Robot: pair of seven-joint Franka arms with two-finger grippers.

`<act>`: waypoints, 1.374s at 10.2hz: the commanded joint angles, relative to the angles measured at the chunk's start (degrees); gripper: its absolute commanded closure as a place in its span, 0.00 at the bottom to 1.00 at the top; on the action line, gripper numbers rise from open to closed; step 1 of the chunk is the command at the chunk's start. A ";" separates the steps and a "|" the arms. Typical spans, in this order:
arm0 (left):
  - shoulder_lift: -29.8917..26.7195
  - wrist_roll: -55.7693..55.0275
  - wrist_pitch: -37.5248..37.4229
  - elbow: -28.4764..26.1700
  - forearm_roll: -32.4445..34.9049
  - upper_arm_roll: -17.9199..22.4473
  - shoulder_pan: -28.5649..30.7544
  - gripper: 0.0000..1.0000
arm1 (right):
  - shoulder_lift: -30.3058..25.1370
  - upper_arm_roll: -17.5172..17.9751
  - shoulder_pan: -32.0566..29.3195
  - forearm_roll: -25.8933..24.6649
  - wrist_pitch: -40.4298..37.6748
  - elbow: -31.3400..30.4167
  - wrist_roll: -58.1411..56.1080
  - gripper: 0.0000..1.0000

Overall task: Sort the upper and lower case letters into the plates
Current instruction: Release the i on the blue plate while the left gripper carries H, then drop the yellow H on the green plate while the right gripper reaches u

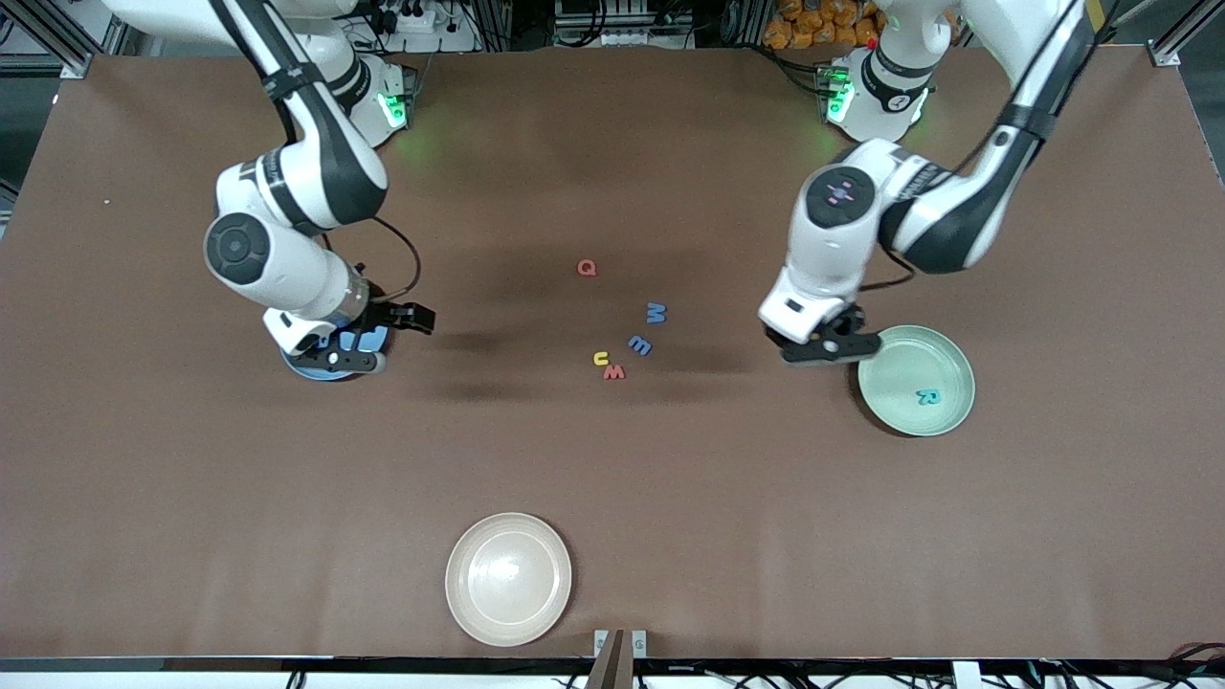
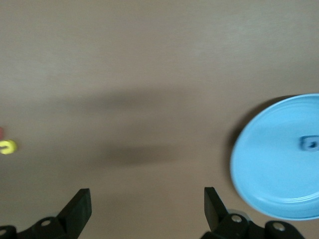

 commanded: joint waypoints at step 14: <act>3.83 28.27 6.18 -0.89 -12.44 19.11 1.93 0.00 | 35.74 1.81 24.84 -29.68 4.57 33.64 26.47 0.00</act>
